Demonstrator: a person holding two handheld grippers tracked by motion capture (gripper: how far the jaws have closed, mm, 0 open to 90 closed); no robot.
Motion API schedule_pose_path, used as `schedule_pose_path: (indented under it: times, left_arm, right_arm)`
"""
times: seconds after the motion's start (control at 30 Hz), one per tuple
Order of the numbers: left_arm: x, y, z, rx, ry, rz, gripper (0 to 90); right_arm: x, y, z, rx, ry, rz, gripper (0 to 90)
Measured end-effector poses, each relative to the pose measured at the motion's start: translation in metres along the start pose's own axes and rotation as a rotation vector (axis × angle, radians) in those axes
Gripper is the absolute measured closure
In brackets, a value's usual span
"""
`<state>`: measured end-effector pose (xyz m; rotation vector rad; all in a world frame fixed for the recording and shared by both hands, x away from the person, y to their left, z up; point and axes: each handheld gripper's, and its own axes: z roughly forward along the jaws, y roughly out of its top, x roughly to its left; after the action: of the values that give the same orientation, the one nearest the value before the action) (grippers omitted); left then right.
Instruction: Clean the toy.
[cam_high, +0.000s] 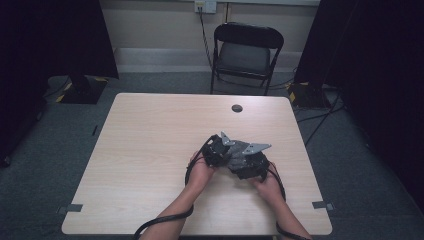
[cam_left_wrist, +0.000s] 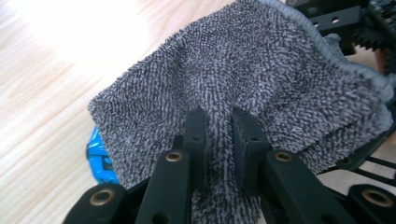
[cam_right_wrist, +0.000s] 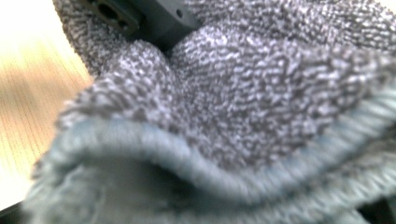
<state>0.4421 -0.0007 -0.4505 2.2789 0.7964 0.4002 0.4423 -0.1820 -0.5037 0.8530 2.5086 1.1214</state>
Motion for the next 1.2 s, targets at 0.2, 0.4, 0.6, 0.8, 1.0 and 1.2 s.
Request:
schedule_pose_path:
  times: [0.2,0.4,0.6,0.8,1.0,1.2]
  left_arm:
    - [0.006,0.001,0.001,0.003,0.009,-0.009,77.6]
    - [0.012,0.003,0.002,0.007,0.022,-0.015,77.6]
    - [0.017,0.004,0.003,0.011,0.034,-0.022,77.6]
    - [0.027,0.003,0.004,0.019,0.044,-0.044,77.6]
    - [0.038,0.002,0.005,0.034,0.073,-0.059,77.6]
    - [0.049,0.001,0.009,0.044,0.084,-0.092,77.6]
  right_arm:
    - [0.0,0.0,0.0,0.0,0.0,0.0,23.8]
    - [0.0,0.0,0.0,-0.001,0.0,0.0,23.8]
    - [0.0,0.0,0.0,-0.001,0.0,0.0,23.8]
    - [0.0,0.0,0.0,-0.001,0.0,0.0,23.8]
    - [0.0,0.0,0.0,-0.001,0.0,0.0,23.8]
    - [0.0,0.0,0.0,-0.001,0.0,0.0,23.9]
